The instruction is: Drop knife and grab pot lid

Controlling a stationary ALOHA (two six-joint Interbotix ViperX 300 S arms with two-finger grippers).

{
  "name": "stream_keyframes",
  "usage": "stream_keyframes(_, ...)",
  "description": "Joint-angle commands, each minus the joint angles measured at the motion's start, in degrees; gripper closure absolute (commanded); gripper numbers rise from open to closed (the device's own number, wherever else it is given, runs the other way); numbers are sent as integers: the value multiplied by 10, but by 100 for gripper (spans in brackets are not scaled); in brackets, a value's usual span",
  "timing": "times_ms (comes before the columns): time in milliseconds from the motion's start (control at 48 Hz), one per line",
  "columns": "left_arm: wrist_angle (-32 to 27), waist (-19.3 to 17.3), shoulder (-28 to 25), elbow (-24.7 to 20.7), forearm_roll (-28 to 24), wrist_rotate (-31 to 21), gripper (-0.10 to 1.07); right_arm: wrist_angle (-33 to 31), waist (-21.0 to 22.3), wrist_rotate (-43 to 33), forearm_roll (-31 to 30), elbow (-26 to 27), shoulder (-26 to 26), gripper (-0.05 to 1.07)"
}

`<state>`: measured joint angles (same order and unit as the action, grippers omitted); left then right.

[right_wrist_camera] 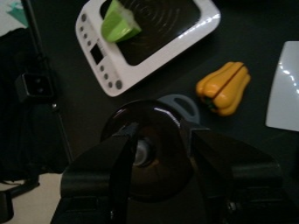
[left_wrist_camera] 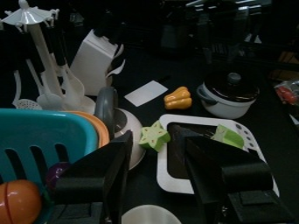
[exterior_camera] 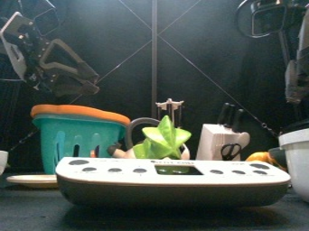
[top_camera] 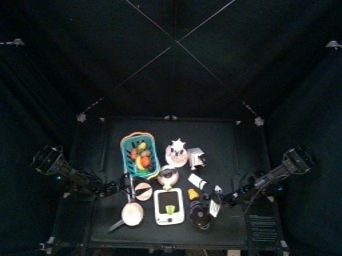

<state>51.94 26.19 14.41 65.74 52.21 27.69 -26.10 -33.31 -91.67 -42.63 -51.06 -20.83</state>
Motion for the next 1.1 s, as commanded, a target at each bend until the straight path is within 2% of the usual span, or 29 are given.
stream_keyframes(0,2,-2,-1,-6,-1,1,17,0,-21,0,1,29,19,24)
stream_keyframes(125,2,-2,-1,-5,-1,0,17,-11,-46,0,9,50,49,25)
stream_keyframes(354,2,-4,-1,-6,-1,-1,17,-122,-84,0,22,79,77,29)
stream_keyframes(417,2,-5,-1,-6,-1,-1,17,-133,-88,0,22,82,79,29)
stream_keyframes(750,-5,-6,-1,-5,0,-1,17,-88,-83,-4,42,79,97,29)
stream_keyframes(1083,-7,-8,-1,-5,0,-2,17,-88,-76,-2,54,83,115,28)
